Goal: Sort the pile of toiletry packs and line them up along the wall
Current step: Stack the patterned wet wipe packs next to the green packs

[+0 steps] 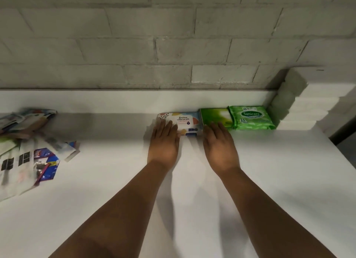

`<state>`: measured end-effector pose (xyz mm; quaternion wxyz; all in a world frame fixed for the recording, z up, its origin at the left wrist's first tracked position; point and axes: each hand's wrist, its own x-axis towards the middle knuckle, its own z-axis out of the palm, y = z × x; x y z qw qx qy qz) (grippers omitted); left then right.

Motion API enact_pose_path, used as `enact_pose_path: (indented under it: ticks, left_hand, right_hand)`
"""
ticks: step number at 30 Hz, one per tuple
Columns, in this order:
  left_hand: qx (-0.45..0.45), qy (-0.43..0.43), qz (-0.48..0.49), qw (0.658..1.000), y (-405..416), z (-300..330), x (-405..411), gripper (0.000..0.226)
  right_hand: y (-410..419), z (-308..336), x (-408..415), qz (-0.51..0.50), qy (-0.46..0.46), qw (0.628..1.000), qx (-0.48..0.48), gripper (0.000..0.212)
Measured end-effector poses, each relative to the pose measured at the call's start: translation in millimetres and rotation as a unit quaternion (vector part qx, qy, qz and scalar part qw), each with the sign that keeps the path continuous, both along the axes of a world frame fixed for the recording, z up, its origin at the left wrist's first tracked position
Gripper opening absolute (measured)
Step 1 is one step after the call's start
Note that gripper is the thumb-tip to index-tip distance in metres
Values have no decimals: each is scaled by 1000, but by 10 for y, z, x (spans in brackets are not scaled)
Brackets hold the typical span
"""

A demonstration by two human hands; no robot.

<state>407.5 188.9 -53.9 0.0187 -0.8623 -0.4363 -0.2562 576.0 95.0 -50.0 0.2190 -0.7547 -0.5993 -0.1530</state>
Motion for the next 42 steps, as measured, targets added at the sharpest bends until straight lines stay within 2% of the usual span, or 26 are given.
enact_pose_path:
  ticks: [5, 13, 20, 30, 34, 38, 42]
  left_hand:
    - [-35, -16, -7, 999, -304, 33, -227, 38]
    - [-74, -47, 63, 994, -720, 56, -897, 29]
    - [-116, -31, 127, 985, -687, 219, -2123, 40]
    - [-130, -21, 205, 970, -486, 467, -3921, 40]
    - [-97, -24, 219, 971, -432, 476, -4539, 39]
    - [-122, -9, 238, 963, -344, 445, -5135, 35]
    - [-138, 32, 220, 965, -327, 375, -5634, 53]
  right_hand:
    - [-229, 36, -333, 15, 7, 997, -70, 47]
    - [-435, 58, -1131, 119, 69, 988, -71, 39]
    - [-246, 175, -2024, 201, 108, 969, -92, 43]
    - [271, 393, -3666, 307, 108, 938, -115, 37]
    - [403, 409, -4285, 355, 111, 920, -120, 36]
    - [488, 397, -4865, 404, 102, 900, -130, 32]
    - [507, 408, -5299, 427, 116, 885, -146, 31]
